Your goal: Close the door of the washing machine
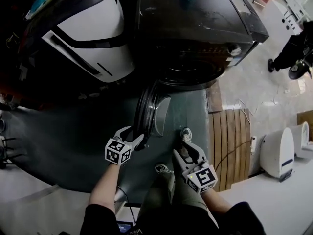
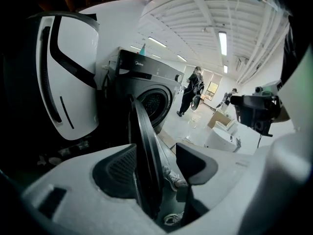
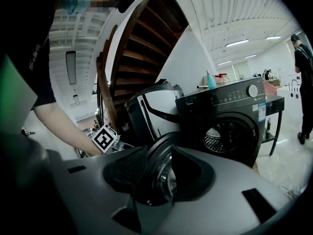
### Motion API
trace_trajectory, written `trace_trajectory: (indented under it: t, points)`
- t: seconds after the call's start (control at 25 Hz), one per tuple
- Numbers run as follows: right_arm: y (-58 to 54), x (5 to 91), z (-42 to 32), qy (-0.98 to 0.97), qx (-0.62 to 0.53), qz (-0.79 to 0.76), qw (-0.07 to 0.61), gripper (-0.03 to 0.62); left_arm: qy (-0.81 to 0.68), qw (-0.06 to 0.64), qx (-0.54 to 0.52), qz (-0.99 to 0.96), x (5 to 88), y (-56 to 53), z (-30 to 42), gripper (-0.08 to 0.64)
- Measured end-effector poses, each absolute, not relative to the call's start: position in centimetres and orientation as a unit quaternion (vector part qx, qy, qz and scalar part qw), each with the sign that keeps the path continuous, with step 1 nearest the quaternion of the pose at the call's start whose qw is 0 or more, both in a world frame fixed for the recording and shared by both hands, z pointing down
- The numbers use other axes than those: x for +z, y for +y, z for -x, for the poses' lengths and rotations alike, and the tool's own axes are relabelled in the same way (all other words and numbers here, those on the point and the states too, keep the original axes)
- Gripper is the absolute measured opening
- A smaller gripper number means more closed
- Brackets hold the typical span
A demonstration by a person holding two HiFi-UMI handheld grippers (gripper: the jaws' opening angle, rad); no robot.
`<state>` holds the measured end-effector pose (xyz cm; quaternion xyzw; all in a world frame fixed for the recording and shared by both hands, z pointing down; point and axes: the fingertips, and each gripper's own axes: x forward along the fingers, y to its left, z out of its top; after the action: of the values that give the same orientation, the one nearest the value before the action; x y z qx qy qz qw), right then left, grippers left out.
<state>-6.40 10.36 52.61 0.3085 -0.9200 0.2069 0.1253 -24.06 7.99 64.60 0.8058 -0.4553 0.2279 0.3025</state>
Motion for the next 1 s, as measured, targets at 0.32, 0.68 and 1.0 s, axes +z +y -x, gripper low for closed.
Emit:
trace_trajectory:
  t: [0.32,0.68,1.0]
  points:
    - [9.0,53.1,-0.1,-0.907,0.214,-0.338,0.131,0.137,-0.433,0.329,0.191,-0.817,64.4,7.4,16.3,0.252]
    - [3.7,54.7,-7.8,-0.894,0.227,-0.360,0.141,0.137,-0.405,0.358,0.168,-0.824,64.4,3.9,6.8,0.238]
    - [-1.7,56.4,-13.4,-0.881,0.238,-0.380,0.152,0.137,-0.374,0.362,0.145,-0.841,63.9,-2.0,-0.8,0.236]
